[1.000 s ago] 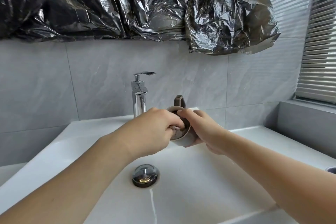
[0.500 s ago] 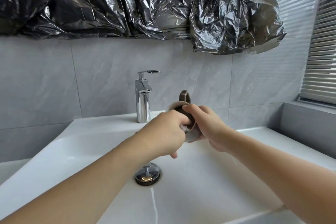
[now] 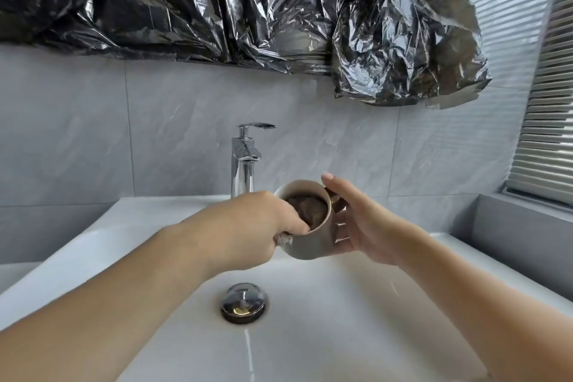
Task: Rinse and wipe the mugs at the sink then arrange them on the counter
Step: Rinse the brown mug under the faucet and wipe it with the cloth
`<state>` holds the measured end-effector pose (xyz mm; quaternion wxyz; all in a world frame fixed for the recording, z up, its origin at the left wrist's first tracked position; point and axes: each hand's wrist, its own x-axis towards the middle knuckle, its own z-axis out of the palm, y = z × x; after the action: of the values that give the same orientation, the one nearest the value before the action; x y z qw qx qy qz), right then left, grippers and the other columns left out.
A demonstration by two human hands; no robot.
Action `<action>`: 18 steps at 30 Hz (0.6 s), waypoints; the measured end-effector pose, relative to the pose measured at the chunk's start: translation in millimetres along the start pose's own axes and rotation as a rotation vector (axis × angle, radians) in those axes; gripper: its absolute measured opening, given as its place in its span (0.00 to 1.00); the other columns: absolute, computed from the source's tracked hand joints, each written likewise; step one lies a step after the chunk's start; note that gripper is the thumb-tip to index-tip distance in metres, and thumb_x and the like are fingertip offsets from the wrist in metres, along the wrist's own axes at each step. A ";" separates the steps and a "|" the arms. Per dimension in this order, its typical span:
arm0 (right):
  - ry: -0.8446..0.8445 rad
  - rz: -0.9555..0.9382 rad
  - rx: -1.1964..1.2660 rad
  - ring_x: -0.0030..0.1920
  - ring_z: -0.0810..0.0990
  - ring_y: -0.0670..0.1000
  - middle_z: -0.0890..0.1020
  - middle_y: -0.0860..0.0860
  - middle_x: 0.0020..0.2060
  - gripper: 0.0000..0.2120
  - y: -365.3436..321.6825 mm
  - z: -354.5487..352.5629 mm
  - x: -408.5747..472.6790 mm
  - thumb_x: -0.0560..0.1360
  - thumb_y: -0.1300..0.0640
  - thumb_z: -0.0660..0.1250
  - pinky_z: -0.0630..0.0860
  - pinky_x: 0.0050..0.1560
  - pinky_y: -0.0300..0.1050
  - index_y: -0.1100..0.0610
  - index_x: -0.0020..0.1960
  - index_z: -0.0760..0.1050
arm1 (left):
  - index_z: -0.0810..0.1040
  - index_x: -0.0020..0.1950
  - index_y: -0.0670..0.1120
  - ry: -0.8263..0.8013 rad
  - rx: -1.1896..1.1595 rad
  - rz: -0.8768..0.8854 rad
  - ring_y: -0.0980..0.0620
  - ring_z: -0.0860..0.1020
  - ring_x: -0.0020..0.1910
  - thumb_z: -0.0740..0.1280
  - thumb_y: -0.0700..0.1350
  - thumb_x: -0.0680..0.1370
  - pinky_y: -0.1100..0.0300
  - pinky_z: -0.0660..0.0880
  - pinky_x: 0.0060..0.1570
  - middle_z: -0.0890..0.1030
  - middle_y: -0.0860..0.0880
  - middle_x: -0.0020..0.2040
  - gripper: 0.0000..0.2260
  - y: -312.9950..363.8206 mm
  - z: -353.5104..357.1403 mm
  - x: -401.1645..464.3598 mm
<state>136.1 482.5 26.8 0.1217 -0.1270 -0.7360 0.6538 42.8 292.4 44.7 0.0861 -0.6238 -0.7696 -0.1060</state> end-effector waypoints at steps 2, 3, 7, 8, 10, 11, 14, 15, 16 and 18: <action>-0.064 0.060 -0.042 0.48 0.84 0.64 0.78 0.60 0.51 0.32 -1.9 -4.6 -0.1 0.68 0.34 0.70 0.81 0.54 0.64 0.60 0.57 0.80 | 0.76 0.48 0.63 -0.032 -0.002 -0.018 0.49 0.78 0.44 0.61 0.32 0.73 0.49 0.77 0.46 0.79 0.55 0.42 0.23 -5.2 -5.1 -2.6; -0.108 0.094 -0.043 0.46 0.83 0.64 0.77 0.60 0.50 0.31 -2.6 -5.4 -1.0 0.68 0.36 0.70 0.81 0.54 0.65 0.61 0.58 0.80 | 0.76 0.49 0.65 -0.044 0.012 -0.029 0.48 0.78 0.45 0.60 0.32 0.72 0.49 0.78 0.45 0.79 0.56 0.43 0.25 -5.7 -7.4 -3.4; -0.197 0.190 0.014 0.50 0.82 0.65 0.79 0.59 0.49 0.29 -0.3 -11.5 -5.6 0.67 0.40 0.73 0.80 0.52 0.65 0.62 0.57 0.82 | 0.76 0.50 0.68 -0.097 0.044 -0.018 0.50 0.79 0.44 0.60 0.32 0.71 0.49 0.79 0.44 0.81 0.56 0.43 0.28 -2.5 -4.3 -6.4; -0.201 0.185 0.004 0.53 0.82 0.65 0.81 0.60 0.52 0.30 1.4 -11.9 -6.5 0.67 0.41 0.74 0.80 0.53 0.66 0.62 0.59 0.82 | 0.76 0.47 0.67 -0.110 0.039 -0.016 0.51 0.79 0.43 0.61 0.33 0.72 0.48 0.78 0.44 0.80 0.56 0.42 0.25 0.1 -2.4 -7.1; -0.183 0.150 -0.026 0.57 0.82 0.65 0.81 0.63 0.60 0.29 3.6 -9.3 -6.1 0.67 0.43 0.73 0.80 0.55 0.65 0.60 0.62 0.81 | 0.74 0.39 0.64 -0.129 0.045 -0.050 0.52 0.76 0.40 0.62 0.35 0.73 0.49 0.78 0.42 0.77 0.54 0.38 0.21 4.1 0.2 -6.9; -0.163 0.131 -0.044 0.56 0.83 0.64 0.81 0.63 0.61 0.28 4.3 -7.5 -4.9 0.67 0.44 0.73 0.81 0.55 0.64 0.59 0.62 0.81 | 0.72 0.35 0.61 -0.141 0.053 -0.074 0.51 0.73 0.38 0.62 0.35 0.74 0.50 0.77 0.40 0.73 0.53 0.36 0.19 5.9 0.6 -6.0; -0.159 0.083 -0.139 0.44 0.83 0.55 0.82 0.59 0.53 0.24 6.5 -0.9 -1.6 0.69 0.44 0.71 0.81 0.56 0.62 0.58 0.58 0.83 | 0.76 0.39 0.54 -0.240 -0.061 -0.137 0.49 0.79 0.36 0.66 0.38 0.75 0.53 0.80 0.39 0.74 0.53 0.36 0.11 10.6 1.8 -3.3; -0.193 0.073 -0.182 0.41 0.82 0.52 0.83 0.57 0.51 0.22 7.7 1.4 -1.5 0.70 0.45 0.70 0.81 0.56 0.60 0.58 0.58 0.83 | 0.79 0.43 0.53 -0.248 -0.131 -0.153 0.49 0.82 0.36 0.67 0.39 0.75 0.53 0.82 0.41 0.78 0.53 0.39 0.08 11.9 2.9 -3.6; -0.228 0.072 -0.214 0.40 0.82 0.51 0.83 0.56 0.49 0.20 8.4 4.2 -2.0 0.72 0.46 0.70 0.81 0.56 0.59 0.58 0.57 0.84 | 0.81 0.48 0.52 -0.224 -0.157 -0.169 0.50 0.84 0.35 0.65 0.40 0.76 0.53 0.82 0.40 0.81 0.51 0.42 0.08 12.0 3.1 -3.3; -0.257 0.071 -0.202 0.41 0.82 0.52 0.84 0.55 0.47 0.15 9.1 9.4 -1.0 0.76 0.48 0.69 0.82 0.52 0.57 0.58 0.55 0.84 | 0.82 0.51 0.53 -0.173 -0.145 -0.210 0.52 0.84 0.30 0.63 0.40 0.77 0.56 0.81 0.38 0.82 0.49 0.45 0.11 10.9 0.5 -2.6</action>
<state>134.0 474.4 16.6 -0.0100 -0.0799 -0.8026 0.5911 54.0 292.3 44.1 -0.0374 -0.5514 -0.8253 -0.1158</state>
